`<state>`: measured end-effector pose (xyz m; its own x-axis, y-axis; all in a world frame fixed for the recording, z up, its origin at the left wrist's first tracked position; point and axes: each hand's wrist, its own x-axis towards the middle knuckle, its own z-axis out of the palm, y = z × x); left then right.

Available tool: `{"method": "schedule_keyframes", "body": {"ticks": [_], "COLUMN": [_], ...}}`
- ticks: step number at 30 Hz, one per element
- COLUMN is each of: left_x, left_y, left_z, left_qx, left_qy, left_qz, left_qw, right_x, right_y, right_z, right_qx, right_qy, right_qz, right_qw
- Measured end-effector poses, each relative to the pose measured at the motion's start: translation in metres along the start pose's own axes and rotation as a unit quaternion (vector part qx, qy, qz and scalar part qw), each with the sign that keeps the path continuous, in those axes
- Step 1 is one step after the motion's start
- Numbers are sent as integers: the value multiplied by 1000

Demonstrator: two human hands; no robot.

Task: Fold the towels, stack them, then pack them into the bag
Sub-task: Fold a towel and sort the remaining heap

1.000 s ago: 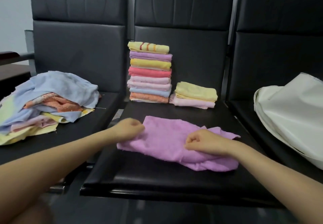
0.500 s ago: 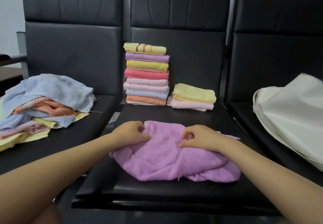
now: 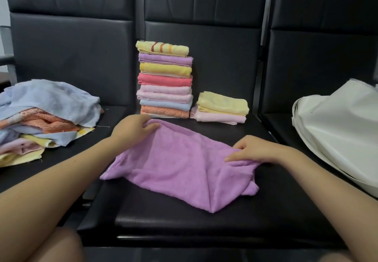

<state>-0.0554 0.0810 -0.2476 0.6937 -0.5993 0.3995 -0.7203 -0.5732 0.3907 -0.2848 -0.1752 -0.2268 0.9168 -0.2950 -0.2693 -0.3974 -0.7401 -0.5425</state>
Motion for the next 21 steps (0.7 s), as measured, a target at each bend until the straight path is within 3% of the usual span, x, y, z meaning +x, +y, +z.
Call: {"method": "schedule_keyframes", "body": {"ticks": [4,7,15,18,20,21], "left_x": [1,0,10,18,32,41], "left_y": [-2,-1,1,4,11,13], "left_z": [0,1,-1,-1,0,2], "left_qx": [36,49,42,-68,-219,-307], "left_qy": [33,51,24,33,58,74], "left_qz": [10,6,32,-59,-157,-201], "left_qw": [999,997,998,995,961,927], "right_x": [2,6,12,23,33,40], "right_y": [4,6,-5,-3,-2,-1], "right_z": [0,-3,-23,-29,-32,-34], "right_qx": [143,313,546,576,566,555], "right_qy": [126,201,205,224,256,280], "right_qz": [-9,27,52,63,89,104], "right_qw": [982,928,811,784,778,777]}}
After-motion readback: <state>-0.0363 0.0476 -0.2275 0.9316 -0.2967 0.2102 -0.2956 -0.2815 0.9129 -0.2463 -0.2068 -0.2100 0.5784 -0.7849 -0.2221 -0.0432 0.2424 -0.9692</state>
